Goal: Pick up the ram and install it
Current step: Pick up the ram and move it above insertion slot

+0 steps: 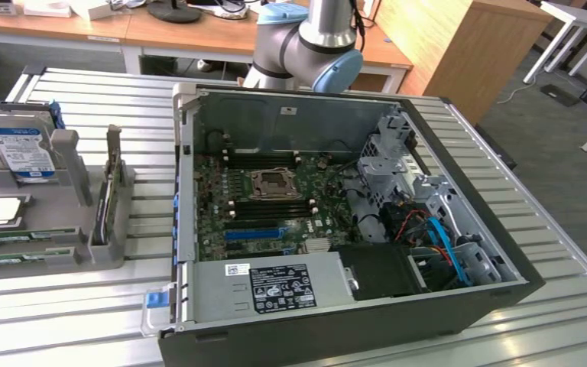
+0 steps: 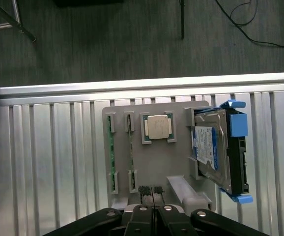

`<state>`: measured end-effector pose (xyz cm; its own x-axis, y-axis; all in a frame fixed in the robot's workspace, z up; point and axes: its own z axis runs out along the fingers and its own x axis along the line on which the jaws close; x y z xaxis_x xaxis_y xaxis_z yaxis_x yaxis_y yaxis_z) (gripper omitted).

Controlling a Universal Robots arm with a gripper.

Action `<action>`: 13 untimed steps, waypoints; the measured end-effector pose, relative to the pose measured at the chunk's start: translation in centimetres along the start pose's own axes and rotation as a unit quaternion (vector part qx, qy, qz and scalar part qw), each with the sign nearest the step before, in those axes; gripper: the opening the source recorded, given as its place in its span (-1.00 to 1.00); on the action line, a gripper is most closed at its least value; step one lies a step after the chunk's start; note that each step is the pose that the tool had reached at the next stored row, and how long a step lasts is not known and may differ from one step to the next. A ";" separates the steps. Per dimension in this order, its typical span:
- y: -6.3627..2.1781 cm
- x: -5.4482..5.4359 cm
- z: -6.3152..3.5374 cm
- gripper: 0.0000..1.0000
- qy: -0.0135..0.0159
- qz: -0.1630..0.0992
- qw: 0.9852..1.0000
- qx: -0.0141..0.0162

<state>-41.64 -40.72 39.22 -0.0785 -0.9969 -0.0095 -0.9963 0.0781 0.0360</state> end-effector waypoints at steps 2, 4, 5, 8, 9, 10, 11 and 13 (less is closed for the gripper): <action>0.00 0.0 0.00 -0.77 0.000 0.000 1.000 0.000; 0.00 0.0 0.00 -0.54 0.000 0.000 1.000 0.000; 0.00 0.0 0.00 -0.41 0.000 0.000 1.000 0.000; 0.00 0.0 0.00 -0.29 0.000 0.000 1.000 0.000; 0.00 0.0 0.01 -0.29 0.000 0.000 1.000 0.000; 0.00 0.0 0.00 -0.29 0.000 0.000 1.000 0.000; 0.00 0.0 0.00 -0.29 0.000 0.000 1.000 0.000; -0.02 0.0 0.44 -0.29 0.000 0.000 1.000 0.000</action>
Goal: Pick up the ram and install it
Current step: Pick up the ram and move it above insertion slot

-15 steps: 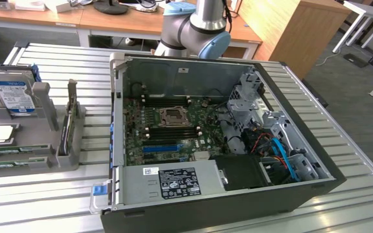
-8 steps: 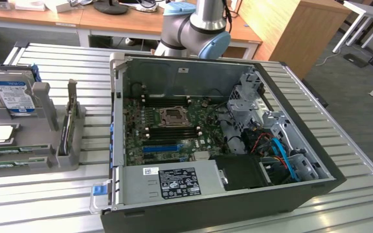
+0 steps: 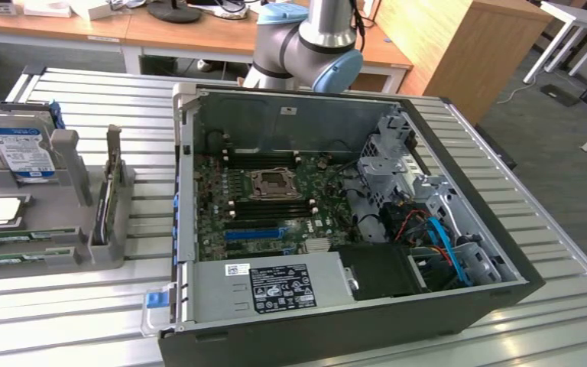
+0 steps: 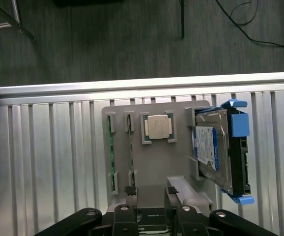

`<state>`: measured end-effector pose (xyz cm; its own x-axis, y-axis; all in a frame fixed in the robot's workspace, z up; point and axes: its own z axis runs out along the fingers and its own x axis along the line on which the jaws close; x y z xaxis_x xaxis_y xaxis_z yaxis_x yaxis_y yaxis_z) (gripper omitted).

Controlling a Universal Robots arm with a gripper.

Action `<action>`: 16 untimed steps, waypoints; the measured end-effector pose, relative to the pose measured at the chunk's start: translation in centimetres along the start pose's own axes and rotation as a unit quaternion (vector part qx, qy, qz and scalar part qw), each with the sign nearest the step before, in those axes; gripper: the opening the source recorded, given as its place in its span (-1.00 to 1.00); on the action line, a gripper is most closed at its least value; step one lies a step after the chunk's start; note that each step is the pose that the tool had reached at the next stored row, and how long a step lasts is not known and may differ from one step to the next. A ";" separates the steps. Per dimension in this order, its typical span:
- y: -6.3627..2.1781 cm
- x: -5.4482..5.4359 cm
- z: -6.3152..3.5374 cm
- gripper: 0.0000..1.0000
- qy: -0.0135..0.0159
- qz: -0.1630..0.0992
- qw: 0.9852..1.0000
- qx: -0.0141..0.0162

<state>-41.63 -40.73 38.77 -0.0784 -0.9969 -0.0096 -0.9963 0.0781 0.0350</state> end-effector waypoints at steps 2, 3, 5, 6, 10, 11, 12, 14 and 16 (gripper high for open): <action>-0.02 0.0 0.52 -0.29 0.000 0.000 1.000 0.000; -0.02 0.0 0.58 -0.29 0.000 0.000 1.000 0.000; -0.03 0.0 0.71 -0.29 0.000 0.000 1.000 0.001; -0.02 0.0 0.76 -0.29 0.000 0.000 1.000 0.000; -0.03 0.0 1.08 -0.29 0.000 0.000 1.000 0.000; -0.04 0.0 1.16 -0.29 0.000 0.000 1.000 0.000; -0.04 0.0 1.24 -0.29 0.000 0.000 1.000 0.001; -0.04 0.0 1.37 -0.29 0.000 0.000 1.000 0.000; -0.05 0.0 1.49 -0.29 0.000 0.000 1.000 0.000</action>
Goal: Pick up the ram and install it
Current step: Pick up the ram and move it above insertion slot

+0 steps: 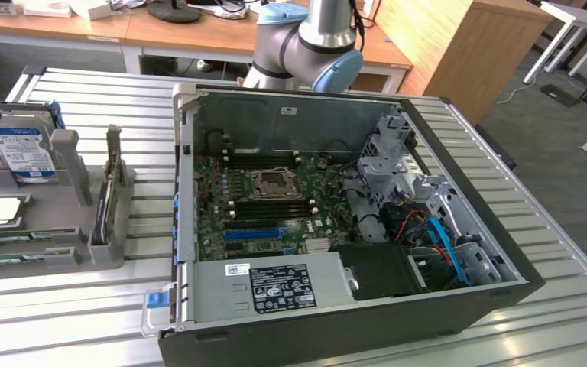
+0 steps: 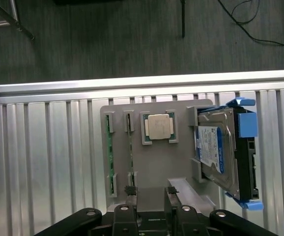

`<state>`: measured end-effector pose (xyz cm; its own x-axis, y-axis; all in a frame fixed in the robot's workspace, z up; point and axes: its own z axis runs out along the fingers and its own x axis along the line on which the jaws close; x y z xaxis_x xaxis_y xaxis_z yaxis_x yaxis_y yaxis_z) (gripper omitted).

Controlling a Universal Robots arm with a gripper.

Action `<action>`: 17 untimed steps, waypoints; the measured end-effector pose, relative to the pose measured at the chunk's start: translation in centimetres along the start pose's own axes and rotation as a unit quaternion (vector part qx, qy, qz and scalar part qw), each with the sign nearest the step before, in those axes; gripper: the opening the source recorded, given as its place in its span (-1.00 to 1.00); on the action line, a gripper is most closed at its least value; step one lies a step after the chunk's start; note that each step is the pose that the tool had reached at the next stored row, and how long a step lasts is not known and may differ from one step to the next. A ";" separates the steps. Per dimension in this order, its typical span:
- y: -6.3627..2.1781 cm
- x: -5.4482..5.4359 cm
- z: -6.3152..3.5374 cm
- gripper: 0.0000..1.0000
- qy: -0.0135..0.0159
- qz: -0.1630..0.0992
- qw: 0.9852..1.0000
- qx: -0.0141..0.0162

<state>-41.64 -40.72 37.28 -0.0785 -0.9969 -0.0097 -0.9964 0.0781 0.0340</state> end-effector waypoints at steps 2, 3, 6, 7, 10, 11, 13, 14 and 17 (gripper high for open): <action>0.00 0.0 0.11 -0.29 0.000 0.000 1.000 0.000; -0.01 0.0 0.17 -0.29 0.000 0.000 1.000 0.000; -0.01 0.0 0.34 -0.29 0.000 0.000 1.000 0.000; -0.01 0.0 0.39 -0.29 0.000 0.000 1.000 0.000; -0.02 0.0 0.60 -0.29 0.000 0.000 1.000 0.000; -0.02 0.0 0.69 -0.29 0.000 0.000 1.000 0.000; -0.03 0.0 0.87 -0.29 0.000 0.000 1.000 0.000; -0.03 0.0 0.97 -0.29 0.000 0.000 1.000 0.000; -0.04 0.0 1.24 -0.29 0.000 0.000 1.000 0.000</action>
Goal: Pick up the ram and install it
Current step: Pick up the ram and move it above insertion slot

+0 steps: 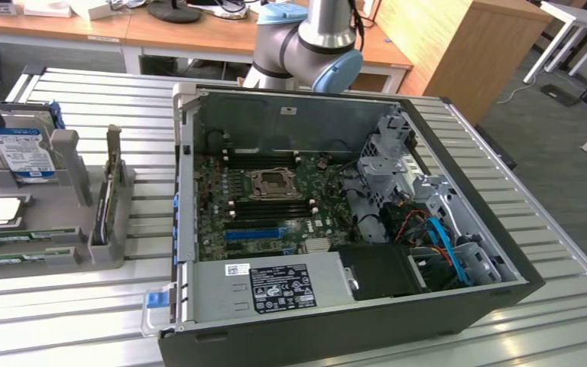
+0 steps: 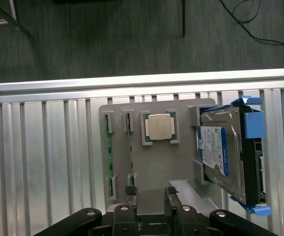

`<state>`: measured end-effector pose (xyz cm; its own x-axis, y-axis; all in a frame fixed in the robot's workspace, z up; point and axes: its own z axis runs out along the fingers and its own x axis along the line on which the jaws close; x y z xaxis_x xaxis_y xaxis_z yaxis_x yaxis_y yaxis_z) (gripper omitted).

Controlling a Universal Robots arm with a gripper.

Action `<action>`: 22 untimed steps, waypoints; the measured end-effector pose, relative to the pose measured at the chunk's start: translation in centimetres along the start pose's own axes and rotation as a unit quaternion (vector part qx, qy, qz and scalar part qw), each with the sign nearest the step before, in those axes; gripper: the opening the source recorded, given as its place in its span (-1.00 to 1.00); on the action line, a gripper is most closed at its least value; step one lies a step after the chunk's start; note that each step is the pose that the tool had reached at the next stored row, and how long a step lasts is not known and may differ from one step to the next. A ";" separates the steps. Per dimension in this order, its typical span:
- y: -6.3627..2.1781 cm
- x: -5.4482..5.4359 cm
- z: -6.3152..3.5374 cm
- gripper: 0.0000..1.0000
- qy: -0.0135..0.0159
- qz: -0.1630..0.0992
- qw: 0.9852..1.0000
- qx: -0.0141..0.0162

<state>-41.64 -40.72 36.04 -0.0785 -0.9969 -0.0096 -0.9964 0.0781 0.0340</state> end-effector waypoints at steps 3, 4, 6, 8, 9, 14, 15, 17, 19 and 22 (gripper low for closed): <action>-0.01 0.0 0.28 -0.29 0.000 0.000 1.000 0.000; -0.01 0.0 0.36 -0.29 0.000 0.000 1.000 0.000; -0.02 0.0 0.53 -0.29 0.000 0.000 1.000 0.000; -0.02 0.0 0.70 -0.29 0.000 0.000 1.000 0.000; -0.03 0.0 0.78 -0.29 0.000 0.000 1.000 0.000; -0.04 0.0 1.22 -0.29 0.000 0.000 1.000 0.000; -0.05 0.0 1.31 -0.29 0.000 0.000 1.000 0.000; -0.05 0.0 1.49 -0.29 0.000 0.000 1.000 0.000; -0.06 0.0 1.68 -0.29 0.000 0.000 1.000 0.000; -0.06 0.0 1.97 -0.29 0.000 0.000 1.000 0.000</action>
<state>-41.64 -40.72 34.07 -0.0785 -0.9969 -0.0097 -0.9964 0.0781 0.0340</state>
